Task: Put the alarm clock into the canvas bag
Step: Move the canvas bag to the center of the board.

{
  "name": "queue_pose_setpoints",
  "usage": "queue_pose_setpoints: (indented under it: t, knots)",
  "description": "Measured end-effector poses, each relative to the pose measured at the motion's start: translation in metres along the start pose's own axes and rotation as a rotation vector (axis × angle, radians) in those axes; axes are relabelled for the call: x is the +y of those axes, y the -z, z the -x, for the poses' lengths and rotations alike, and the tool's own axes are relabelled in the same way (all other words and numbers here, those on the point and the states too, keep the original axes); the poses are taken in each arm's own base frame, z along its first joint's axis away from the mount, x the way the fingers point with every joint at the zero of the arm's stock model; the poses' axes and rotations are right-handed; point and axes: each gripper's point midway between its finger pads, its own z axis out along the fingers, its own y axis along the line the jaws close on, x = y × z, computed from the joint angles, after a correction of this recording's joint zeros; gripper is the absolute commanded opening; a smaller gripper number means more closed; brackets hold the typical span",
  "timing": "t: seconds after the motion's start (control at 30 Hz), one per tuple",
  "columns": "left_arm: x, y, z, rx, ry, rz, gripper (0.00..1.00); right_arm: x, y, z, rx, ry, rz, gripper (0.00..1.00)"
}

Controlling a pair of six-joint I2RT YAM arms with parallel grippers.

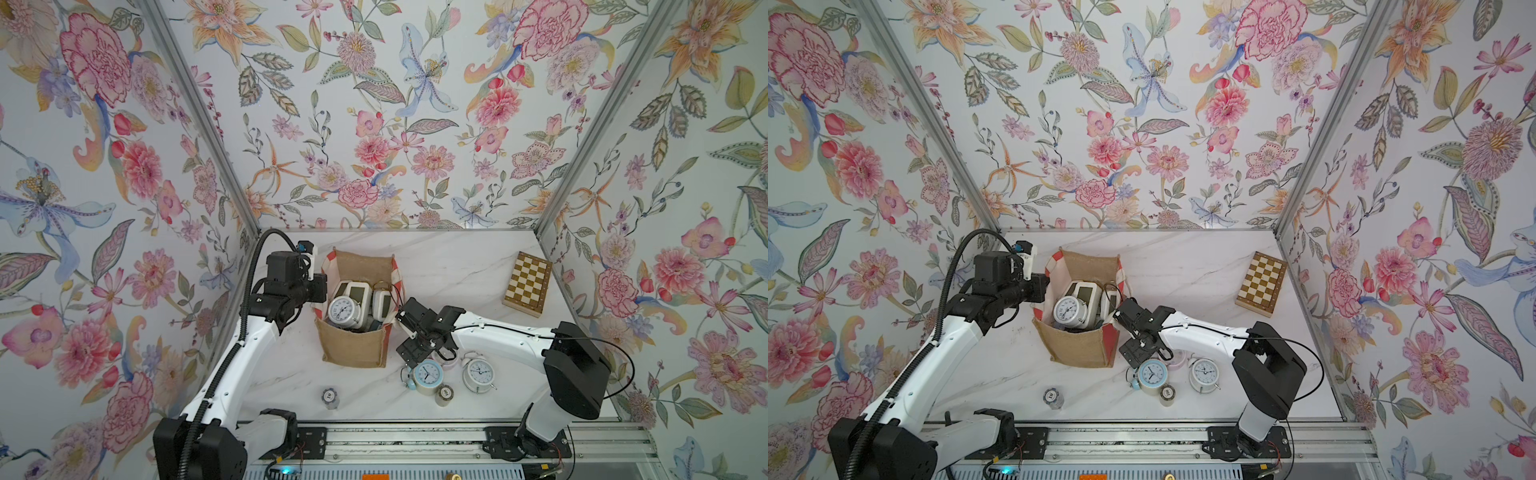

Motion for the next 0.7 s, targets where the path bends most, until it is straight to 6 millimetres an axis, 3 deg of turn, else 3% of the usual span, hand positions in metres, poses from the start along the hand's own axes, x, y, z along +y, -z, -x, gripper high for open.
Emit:
queue_pose_setpoints:
  t: [0.2, 0.43, 0.57, 0.7]
  knots:
    - [0.000, 0.000, 0.000, -0.001, 0.000, 0.000, 0.04, -0.003, -0.015, -0.003, 0.023, 0.018, -0.064, 0.99]
    - [0.000, -0.001, 0.000, 0.000, 0.000, 0.000, 0.04, -0.012, -0.017, -0.003, 0.019, 0.024, -0.128, 0.99]
    - [0.000, -0.001, 0.000, 0.000, 0.000, 0.000, 0.04, -0.027, -0.017, -0.001, 0.018, 0.003, -0.171, 0.99]
    - [0.000, -0.001, 0.001, 0.000, 0.000, 0.000, 0.04, -0.053, -0.019, -0.002, 0.027, -0.055, -0.212, 0.99]
